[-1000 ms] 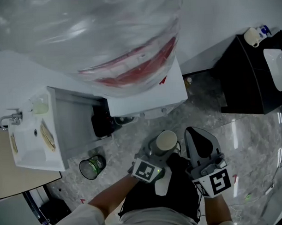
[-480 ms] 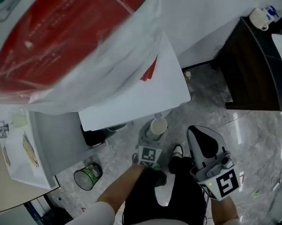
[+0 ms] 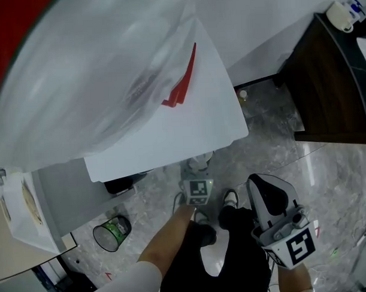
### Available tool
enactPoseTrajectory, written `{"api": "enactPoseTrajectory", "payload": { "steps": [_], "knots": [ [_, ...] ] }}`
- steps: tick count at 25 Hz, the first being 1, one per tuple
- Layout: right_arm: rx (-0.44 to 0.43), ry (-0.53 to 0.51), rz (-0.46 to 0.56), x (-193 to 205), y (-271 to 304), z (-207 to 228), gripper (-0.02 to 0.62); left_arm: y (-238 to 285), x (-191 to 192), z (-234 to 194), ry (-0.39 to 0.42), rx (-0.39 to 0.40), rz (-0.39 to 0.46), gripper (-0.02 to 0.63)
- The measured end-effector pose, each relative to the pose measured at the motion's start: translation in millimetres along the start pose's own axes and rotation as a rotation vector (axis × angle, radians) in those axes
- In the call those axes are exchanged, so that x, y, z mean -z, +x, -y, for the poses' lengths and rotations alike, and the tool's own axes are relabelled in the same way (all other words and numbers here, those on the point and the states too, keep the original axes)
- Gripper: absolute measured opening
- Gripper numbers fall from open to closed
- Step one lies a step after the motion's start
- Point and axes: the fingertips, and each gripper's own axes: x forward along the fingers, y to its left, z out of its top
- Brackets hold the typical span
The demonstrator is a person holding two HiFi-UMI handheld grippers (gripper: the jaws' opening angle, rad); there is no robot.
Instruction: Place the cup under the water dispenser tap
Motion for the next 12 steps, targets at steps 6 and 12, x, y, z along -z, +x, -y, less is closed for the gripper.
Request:
{"api": "enactPoseTrajectory", "payload": {
  "steps": [6, 12],
  "knots": [
    [-0.007, 0.014, -0.004, 4.1, -2.7, 1.8, 0.017, 3.9, -0.1, -1.6, 0.019, -0.047, 0.002, 0.276],
    [-0.027, 0.029, -0.028, -0.6, -3.3, -3.3, 0.017, 0.5, 9.6, -0.2, -0.007, -0.029, -0.050, 0.323]
  ]
}}
